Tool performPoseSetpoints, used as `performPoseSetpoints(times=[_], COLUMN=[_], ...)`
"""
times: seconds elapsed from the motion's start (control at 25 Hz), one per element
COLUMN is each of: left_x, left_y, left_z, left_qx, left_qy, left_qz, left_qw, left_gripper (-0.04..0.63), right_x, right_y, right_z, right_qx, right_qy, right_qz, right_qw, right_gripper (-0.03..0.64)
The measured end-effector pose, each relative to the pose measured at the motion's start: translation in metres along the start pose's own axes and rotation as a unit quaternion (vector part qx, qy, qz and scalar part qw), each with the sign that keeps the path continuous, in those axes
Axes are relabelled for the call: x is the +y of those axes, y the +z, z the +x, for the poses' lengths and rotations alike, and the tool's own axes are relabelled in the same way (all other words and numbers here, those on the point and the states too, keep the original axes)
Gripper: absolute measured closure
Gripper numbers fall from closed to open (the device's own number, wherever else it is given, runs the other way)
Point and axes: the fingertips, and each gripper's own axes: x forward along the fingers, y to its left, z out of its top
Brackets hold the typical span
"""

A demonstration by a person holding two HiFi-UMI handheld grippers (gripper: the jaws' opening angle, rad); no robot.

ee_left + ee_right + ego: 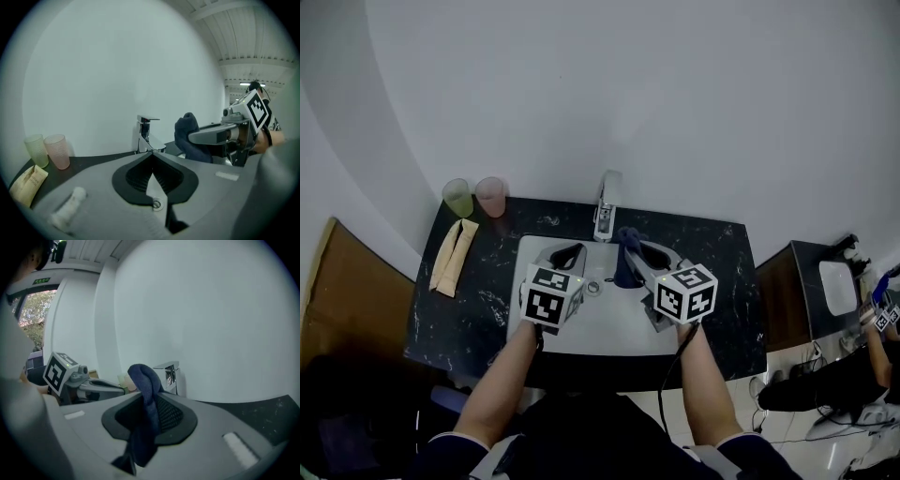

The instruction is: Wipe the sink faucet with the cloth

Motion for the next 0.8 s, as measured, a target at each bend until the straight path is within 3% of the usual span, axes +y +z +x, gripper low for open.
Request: performPoseSetpoints(times=[0.4,0.8], left_x=[-0.01,-0.017], left_y=[0.026,0.061], left_z=[-0.04,-0.053], left_qx=[-0.046,-0.068], left_qy=[-0.017,-0.024], left_qz=[-0.028,-0.007], left_qw=[0.9984,0.9974], left_gripper=[0.594,0.595], right_x=[0.014,0.019], right_y=[0.049,0.075], right_z=[-0.051,-0.059], right_qx=[-0.116,-0.142], right_qy=[-0.029,-0.036], right_qz=[0.014,-0.006], right_qw=[0.993,0.989], right_gripper=[0.54,0.54])
